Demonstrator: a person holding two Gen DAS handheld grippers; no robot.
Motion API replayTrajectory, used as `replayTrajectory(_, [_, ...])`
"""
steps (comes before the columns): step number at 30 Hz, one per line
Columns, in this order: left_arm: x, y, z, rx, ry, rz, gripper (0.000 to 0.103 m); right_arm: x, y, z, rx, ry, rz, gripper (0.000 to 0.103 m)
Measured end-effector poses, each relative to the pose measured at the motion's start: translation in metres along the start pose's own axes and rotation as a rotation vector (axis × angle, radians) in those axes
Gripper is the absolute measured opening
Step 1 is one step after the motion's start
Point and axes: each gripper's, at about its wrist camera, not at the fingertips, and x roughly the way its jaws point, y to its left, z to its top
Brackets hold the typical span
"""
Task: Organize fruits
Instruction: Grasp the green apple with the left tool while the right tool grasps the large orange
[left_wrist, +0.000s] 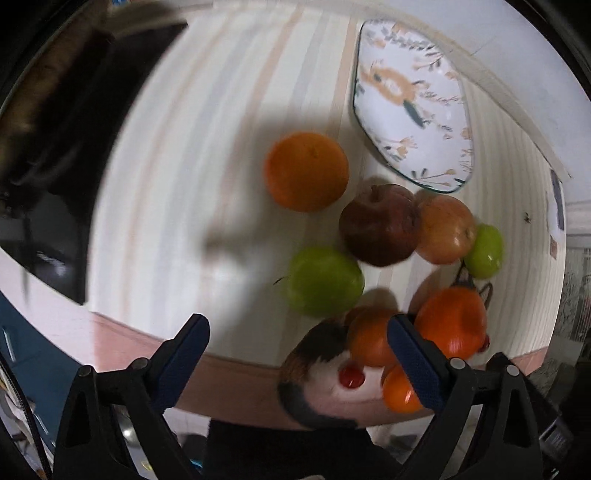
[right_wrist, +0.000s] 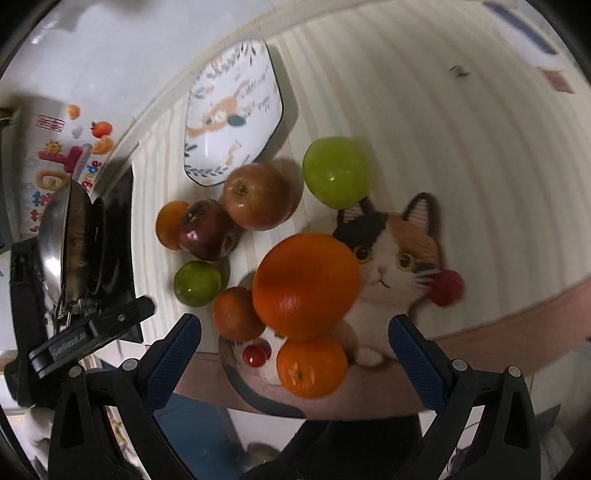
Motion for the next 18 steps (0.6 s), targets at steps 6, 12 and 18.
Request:
replayTrajectory(6, [0.032,-0.005,0.016,-0.037,0.071,-0.008,0.095,0.033,-0.005,0.017,-0.008,0.099,0.018,0.103])
replayTrajectory(12, [0.045,-0.008,0.021,-0.042,0.087,-0.042,0.067,0.054,-0.005,0.026,-0.009,0.157,0.018,0.103])
replayTrajectory(18, [0.035,-0.019,0.020,0.008,0.055,-0.022,0.058,0.077,-0.003,0.027,0.030,0.211,0.046,0.087])
